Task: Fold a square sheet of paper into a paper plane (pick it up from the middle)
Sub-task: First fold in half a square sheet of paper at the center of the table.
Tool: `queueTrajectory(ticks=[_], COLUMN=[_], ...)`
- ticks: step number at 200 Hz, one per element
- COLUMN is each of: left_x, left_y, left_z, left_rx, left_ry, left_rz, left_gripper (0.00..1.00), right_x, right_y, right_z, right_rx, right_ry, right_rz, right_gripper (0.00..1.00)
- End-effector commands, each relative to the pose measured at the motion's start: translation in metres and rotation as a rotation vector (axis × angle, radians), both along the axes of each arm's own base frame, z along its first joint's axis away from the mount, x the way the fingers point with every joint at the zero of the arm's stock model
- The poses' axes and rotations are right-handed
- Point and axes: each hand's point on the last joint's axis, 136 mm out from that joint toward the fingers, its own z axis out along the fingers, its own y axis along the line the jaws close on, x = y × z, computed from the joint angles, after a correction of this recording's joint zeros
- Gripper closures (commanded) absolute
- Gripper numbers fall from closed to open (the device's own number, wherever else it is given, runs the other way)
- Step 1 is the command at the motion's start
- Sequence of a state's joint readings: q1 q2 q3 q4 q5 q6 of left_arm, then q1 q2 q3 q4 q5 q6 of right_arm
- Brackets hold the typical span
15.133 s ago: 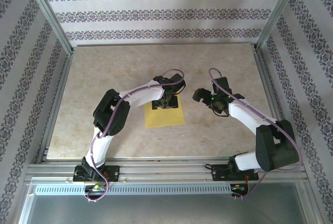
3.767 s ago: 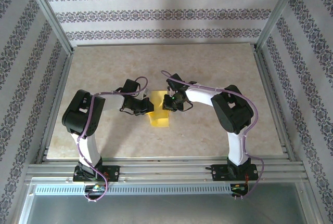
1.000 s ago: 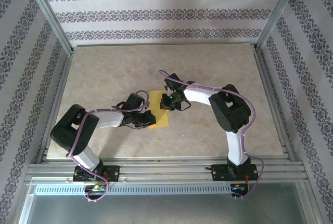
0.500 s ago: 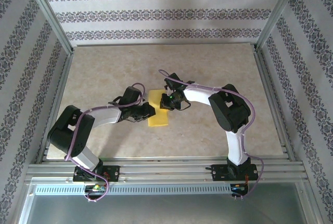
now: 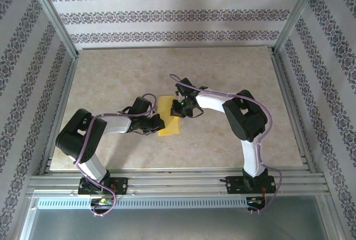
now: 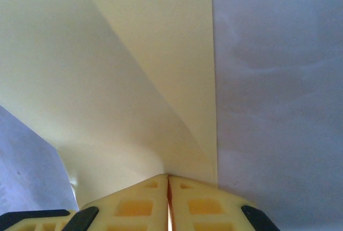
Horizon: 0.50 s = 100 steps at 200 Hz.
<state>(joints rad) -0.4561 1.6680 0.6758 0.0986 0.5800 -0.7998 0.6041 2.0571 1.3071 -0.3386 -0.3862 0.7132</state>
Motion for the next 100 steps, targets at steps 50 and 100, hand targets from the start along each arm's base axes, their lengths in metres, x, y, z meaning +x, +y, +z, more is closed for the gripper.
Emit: queueTrajectory(ticks=[50, 100], left_x=[-0.044, -0.034], left_y=[0.005, 0.012], left_z=[-0.013, 0.02], left_rx=[-0.012, 0.038], left_ry=[0.037, -0.06], left_rz=[-0.103, -0.102], left_gripper=[0.91, 0.91], right_x=[-0.035, -0.039], right_y=[-0.064, -0.066], right_z=[-0.085, -0.084], right_rx=[-0.307, -0.308], right_ry=[0.171, 0.167], right_rz=[-0.096, -0.074], right_gripper=[0.89, 0.89])
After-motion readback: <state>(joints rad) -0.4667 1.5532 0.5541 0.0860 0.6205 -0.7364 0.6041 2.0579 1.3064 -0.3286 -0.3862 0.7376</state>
